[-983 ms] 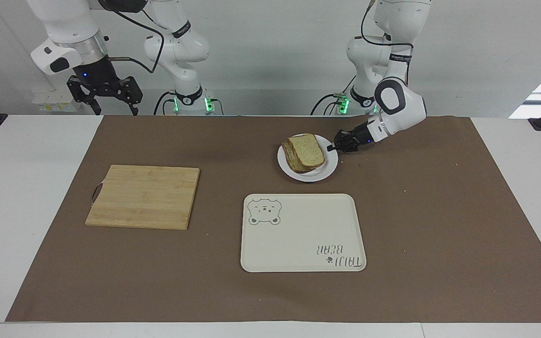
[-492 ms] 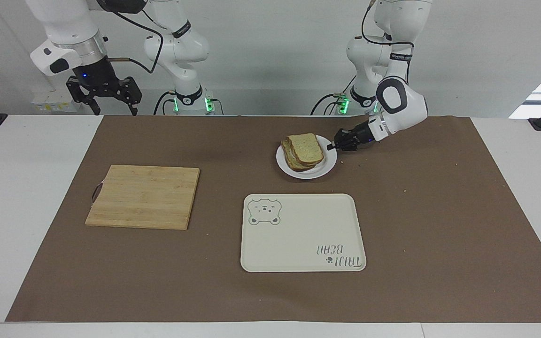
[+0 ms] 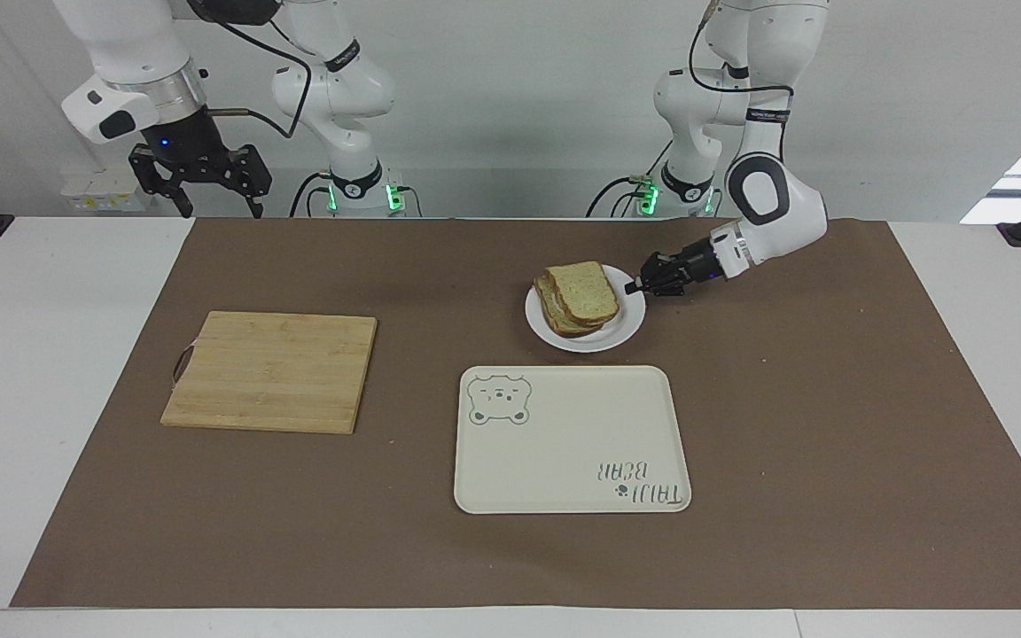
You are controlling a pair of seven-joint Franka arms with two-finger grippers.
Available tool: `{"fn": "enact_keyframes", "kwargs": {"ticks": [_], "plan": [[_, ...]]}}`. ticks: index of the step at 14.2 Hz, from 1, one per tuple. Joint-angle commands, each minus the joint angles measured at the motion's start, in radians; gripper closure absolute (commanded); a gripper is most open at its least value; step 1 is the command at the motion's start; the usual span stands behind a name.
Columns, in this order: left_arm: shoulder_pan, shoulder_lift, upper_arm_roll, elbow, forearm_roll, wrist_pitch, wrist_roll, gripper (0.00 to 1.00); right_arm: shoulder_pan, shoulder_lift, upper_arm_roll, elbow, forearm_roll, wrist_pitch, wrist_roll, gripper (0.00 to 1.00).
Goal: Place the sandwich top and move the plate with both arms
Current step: 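Slide the plate with the left gripper onto the white tray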
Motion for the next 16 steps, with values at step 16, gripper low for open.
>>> {"fn": "enact_keyframes", "kwargs": {"ticks": [16], "plan": [[0.129, 0.314, -0.035, 0.534, 0.163, -0.106, -0.206, 1.00, -0.009, -0.004, 0.003, -0.005, 0.005, 0.000, -0.026, 0.00]]}}
